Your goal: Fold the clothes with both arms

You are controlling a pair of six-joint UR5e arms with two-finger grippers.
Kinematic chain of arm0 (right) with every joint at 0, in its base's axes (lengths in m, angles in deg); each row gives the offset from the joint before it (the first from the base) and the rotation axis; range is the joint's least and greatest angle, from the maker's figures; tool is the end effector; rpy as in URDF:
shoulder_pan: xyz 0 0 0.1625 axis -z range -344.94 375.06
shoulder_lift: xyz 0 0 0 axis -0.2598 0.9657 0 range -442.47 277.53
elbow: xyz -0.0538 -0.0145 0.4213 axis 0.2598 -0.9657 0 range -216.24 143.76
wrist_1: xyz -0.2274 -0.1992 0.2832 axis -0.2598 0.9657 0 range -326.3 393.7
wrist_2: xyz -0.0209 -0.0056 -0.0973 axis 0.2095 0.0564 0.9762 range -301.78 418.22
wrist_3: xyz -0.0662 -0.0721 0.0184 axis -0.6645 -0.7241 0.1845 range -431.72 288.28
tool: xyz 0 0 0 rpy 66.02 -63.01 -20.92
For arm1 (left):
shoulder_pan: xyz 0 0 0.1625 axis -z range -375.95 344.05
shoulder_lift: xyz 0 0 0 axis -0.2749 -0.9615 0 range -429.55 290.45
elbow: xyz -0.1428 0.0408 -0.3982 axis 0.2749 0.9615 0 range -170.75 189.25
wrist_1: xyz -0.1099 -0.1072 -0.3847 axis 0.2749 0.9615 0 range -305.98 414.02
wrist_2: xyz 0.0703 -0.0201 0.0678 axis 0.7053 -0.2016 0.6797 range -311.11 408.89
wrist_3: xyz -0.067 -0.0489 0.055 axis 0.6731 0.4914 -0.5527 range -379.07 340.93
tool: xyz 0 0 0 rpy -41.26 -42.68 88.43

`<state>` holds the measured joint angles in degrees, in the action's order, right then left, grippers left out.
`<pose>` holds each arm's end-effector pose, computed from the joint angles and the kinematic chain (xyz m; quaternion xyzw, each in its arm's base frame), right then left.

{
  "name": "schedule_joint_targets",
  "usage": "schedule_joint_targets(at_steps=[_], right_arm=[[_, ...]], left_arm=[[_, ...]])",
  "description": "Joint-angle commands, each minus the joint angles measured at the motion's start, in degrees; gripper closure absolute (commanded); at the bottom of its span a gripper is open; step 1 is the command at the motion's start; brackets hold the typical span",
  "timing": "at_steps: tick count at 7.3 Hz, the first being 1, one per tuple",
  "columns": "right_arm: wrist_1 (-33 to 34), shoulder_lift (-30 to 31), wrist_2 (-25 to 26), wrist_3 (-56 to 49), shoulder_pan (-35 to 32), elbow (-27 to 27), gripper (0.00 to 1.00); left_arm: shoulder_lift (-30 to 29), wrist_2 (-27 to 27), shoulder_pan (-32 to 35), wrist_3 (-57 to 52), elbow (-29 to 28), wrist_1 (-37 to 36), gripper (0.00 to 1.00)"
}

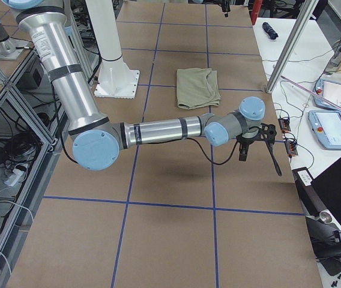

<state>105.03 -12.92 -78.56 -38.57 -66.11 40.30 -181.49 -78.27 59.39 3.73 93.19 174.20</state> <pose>-0.0409 -0.6587 0.5312 0.0516 -0.4344 0.1023 0.8934 0.0968 -0.6593 0.4326 0.2570 0.3968 0.0624 0.8790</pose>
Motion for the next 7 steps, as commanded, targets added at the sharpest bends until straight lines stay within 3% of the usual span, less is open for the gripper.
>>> schedule_joint_targets(at_steps=[1,2,4,7], right_arm=[[11.1,1.2,0.5,-20.2,-6.5,-0.4,0.0],[16.3,1.0,0.4,-25.2,-8.1,0.1,0.0],[18.8,1.4,-0.1,-26.3,-7.9,0.1,0.0],[19.1,3.0,-0.1,-25.5,-7.0,0.6,0.0]], left_arm=[[2.0,-1.9,8.6,-20.2,0.3,-11.6,0.0],[2.1,-2.0,10.5,-23.8,1.3,-17.2,0.0],[2.3,-2.0,11.0,-24.8,3.9,-25.2,0.0],[8.0,-5.2,11.0,-24.8,3.2,-23.1,0.0]])
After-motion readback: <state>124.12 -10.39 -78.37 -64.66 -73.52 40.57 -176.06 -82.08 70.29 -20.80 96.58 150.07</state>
